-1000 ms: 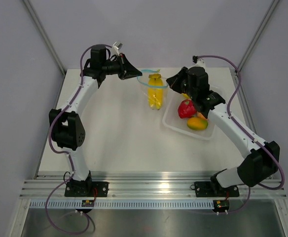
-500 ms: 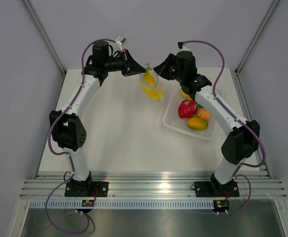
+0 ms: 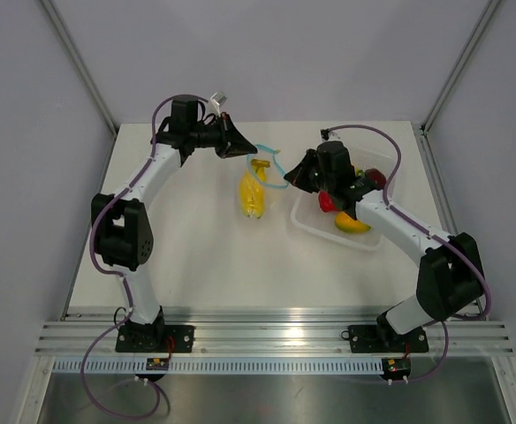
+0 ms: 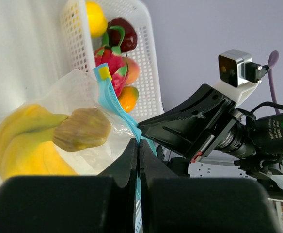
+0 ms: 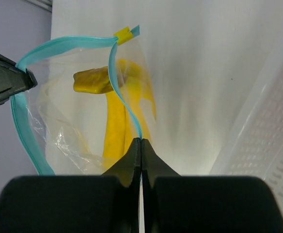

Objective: Place the food in the zip-top bag and seal the zipper
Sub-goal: Adjust the zipper food storage bag at the center of the board.

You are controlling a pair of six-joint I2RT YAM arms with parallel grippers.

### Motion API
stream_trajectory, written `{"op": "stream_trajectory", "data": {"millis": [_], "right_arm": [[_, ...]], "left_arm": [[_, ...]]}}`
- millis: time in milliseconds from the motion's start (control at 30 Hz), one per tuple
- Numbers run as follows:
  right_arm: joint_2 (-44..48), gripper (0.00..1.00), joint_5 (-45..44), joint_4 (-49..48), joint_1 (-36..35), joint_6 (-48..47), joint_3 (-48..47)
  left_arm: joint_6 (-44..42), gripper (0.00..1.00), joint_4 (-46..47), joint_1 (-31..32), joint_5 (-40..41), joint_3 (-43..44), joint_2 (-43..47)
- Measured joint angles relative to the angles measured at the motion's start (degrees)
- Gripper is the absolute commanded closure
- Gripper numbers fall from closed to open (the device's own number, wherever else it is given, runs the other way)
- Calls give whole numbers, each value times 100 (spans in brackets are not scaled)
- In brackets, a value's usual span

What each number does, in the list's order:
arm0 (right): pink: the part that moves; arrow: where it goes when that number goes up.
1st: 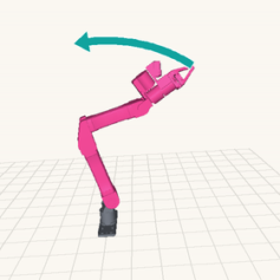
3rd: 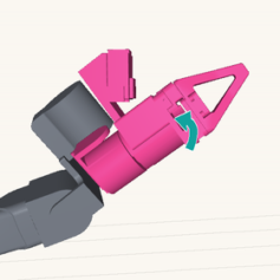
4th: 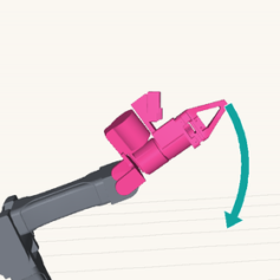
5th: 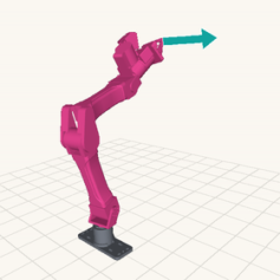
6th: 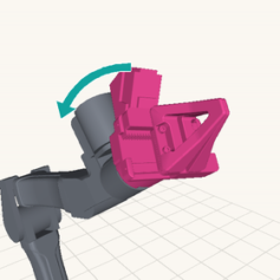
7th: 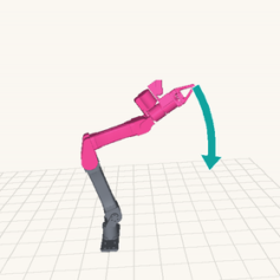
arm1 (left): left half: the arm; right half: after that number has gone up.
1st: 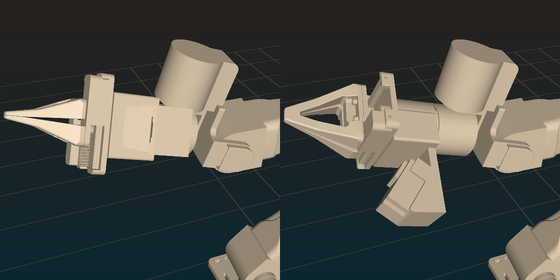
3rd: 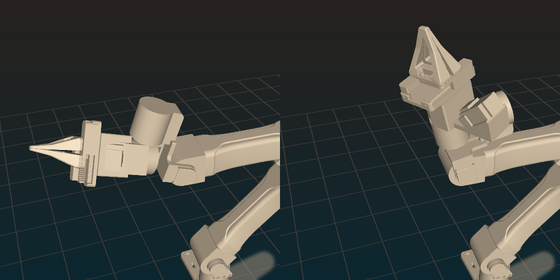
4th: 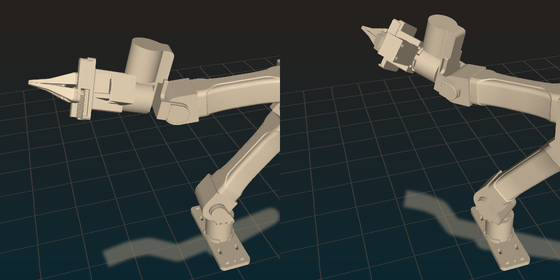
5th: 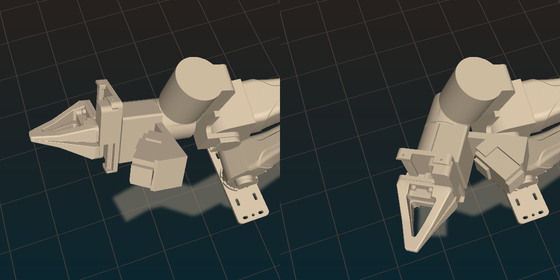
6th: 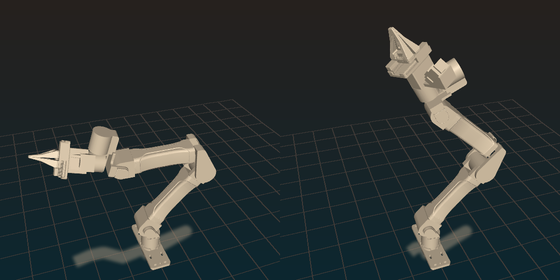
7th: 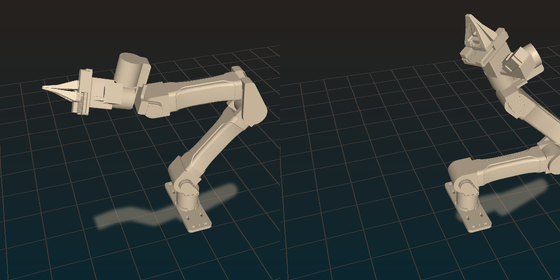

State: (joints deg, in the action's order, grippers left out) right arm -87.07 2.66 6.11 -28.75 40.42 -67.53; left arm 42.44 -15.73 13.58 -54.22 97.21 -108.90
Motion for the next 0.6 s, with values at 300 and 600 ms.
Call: {"op": "stream_trajectory", "data": {"millis": [300, 600], "right_arm": [[0, 100, 2, 153, -42, 186, -391], [-433, 100, -63, 114, -122, 186, -667]], "left_arm": [[-190, 100, -446, 46, 13, 321, -15], [-772, 100, -688, 179, 442, -179, 31]]}}
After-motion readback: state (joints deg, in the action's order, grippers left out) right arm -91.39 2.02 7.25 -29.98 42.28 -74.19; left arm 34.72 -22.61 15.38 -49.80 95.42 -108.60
